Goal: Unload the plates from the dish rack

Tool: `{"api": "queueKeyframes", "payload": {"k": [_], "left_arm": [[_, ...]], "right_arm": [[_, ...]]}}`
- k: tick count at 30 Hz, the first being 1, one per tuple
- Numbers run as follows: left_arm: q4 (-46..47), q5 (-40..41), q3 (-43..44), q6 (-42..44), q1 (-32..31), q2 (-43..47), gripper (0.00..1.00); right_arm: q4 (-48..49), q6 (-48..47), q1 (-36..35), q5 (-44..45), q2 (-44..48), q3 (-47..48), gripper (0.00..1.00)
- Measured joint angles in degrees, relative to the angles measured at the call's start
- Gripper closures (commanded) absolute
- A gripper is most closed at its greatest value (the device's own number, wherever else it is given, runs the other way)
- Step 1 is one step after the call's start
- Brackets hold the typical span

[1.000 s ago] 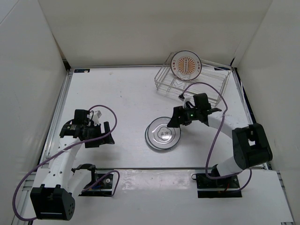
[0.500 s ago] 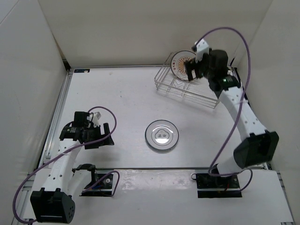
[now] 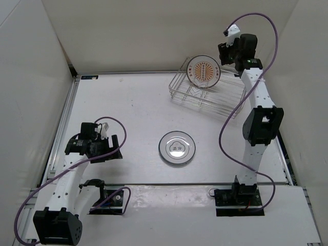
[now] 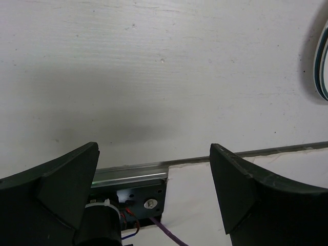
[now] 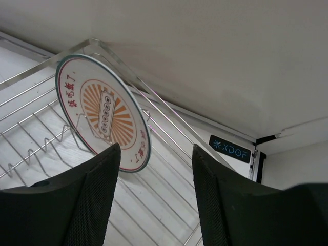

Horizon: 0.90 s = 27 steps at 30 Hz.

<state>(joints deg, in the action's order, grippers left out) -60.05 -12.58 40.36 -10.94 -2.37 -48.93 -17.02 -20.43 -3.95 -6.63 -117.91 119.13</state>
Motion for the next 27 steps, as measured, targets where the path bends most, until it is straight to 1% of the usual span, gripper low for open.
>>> {"api": "queueKeyframes", "payload": {"k": [2,3,6,11,14,20,22,27], "left_arm": [[0.7,0.5,-0.4,-0.7,0.0,-0.3,0.0],[1.2,0.6,-0.6,-1.0,0.0,-0.8,0.0],[3.0,0.5,-0.8,-1.7,0.0,-3.5,0.0],[5.2,0.3,0.3,-2.0,0.0,-9.8,0.0],[5.5,0.0,2.9,-1.8,0.0,-14.0,0.0],[6.4,-0.8,9.5,-1.1,0.0,-19.8,0.0],[6.7,-1.4,11.1,-1.0,0.0,-20.9,0.0],[6.6,-3.2,12.8,-0.9,0.2,-23.1,0.0]], "right_arm": [[0.0,0.6,1.6,-3.0,-2.3,2.1,0.39],[0.1,0.9,2.2,-4.6,-3.5,3.6,0.37],[1.2,2.3,3.1,-8.5,-6.6,6.3,0.37],[4.7,5.0,3.2,-15.4,-10.4,6.7,0.36],[7.7,7.0,3.0,-18.8,-12.7,6.8,0.36],[14.1,10.6,2.8,-21.6,-18.4,8.8,0.37],[15.0,11.1,2.8,-21.7,-20.2,10.4,0.37],[15.9,11.3,2.8,-22.1,-21.3,10.8,0.42]]}}
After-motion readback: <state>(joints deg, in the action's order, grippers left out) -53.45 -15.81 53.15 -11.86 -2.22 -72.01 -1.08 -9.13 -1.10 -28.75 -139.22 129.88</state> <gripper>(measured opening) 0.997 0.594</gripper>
